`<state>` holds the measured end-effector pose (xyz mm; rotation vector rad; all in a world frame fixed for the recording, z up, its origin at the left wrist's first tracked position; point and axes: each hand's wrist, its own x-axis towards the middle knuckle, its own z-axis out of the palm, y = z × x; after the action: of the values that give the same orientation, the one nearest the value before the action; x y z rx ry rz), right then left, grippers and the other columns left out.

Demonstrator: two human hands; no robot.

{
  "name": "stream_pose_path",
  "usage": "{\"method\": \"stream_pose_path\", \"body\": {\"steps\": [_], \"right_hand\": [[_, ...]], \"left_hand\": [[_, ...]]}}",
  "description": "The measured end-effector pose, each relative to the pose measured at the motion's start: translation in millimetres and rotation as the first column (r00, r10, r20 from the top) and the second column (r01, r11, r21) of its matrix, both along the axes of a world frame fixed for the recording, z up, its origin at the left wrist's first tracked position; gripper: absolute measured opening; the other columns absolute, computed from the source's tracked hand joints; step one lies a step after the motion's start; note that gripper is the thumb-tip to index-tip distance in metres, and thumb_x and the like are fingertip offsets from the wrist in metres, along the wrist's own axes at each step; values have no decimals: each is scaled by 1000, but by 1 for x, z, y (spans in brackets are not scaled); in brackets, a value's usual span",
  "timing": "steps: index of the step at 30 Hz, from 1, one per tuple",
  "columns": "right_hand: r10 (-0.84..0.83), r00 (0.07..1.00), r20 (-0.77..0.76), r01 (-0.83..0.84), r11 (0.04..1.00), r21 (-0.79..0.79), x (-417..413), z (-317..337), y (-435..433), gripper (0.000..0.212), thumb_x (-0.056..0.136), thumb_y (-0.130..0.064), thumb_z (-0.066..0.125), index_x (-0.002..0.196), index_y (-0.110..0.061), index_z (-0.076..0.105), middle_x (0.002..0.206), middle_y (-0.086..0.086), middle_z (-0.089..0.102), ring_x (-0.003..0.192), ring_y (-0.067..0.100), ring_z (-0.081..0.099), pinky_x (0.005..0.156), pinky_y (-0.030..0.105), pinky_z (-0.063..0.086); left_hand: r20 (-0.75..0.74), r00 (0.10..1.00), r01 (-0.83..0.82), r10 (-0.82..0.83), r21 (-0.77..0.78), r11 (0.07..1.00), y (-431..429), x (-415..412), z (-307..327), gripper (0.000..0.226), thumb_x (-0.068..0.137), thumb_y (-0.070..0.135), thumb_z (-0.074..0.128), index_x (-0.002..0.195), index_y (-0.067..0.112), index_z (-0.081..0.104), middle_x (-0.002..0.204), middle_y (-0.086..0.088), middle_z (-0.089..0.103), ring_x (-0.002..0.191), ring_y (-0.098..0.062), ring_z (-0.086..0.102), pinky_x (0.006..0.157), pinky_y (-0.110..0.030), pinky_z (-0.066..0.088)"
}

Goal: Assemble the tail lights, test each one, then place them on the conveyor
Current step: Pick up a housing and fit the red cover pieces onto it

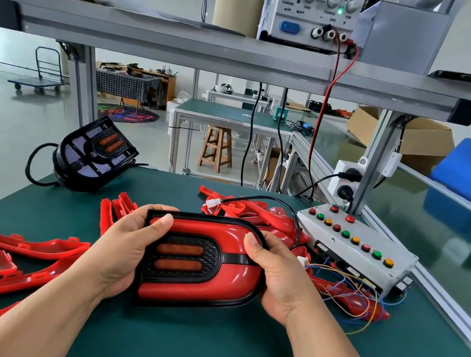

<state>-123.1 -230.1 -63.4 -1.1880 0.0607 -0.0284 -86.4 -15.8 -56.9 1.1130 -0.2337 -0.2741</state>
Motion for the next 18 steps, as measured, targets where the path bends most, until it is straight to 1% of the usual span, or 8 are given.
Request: {"method": "stream_pose_path", "body": {"steps": [4, 6, 10, 15, 18], "right_hand": [[-7, 1000, -20, 7, 1000, -20, 0, -1, -1, 33, 72, -25, 72, 102, -11, 67, 90, 11, 75, 77, 25, 71, 74, 42, 59], [-12, 999, -39, 11, 1000, -29, 0, -1, -2, 34, 72, -27, 72, 100, -10, 68, 90, 12, 75, 77, 26, 72, 73, 41, 59], [-7, 996, -88, 3, 999, -46, -1, -1, -4, 43, 72, -29, 72, 107, -4, 69, 101, 18, 74, 84, 30, 72, 81, 48, 58], [-3, 995, -101, 0, 1000, -29, -1, 0, -5, 36, 71, -28, 73, 101, -8, 71, 99, 17, 74, 83, 30, 72, 80, 49, 58], [-6, 994, -110, 4, 1000, -23, -2, 3, -4, 36, 71, -27, 73, 101, -8, 70, 98, 18, 74, 82, 31, 72, 78, 49, 58]], "left_hand": [[-3, 1000, 25, -25, 29, 999, 0, 2, 0, 30, 83, 22, 61, 109, 6, 61, 104, -32, 67, 90, -49, 68, 65, -55, 57], [-21, 999, 49, -48, 41, 998, 2, 3, 0, 32, 83, 24, 62, 109, 6, 63, 106, -32, 67, 93, -49, 67, 68, -56, 56], [-51, 989, 136, -135, 10, 991, 9, 6, -4, 38, 90, 33, 56, 118, 8, 64, 116, -33, 63, 104, -52, 62, 79, -59, 53], [-25, 996, 88, -87, 38, 995, 6, 8, -2, 38, 91, 31, 51, 113, 4, 66, 115, -34, 63, 102, -52, 63, 79, -59, 54], [-23, 997, 80, -79, 34, 996, 5, 8, 1, 38, 91, 30, 51, 111, 2, 66, 112, -36, 63, 100, -53, 63, 76, -59, 55]]}}
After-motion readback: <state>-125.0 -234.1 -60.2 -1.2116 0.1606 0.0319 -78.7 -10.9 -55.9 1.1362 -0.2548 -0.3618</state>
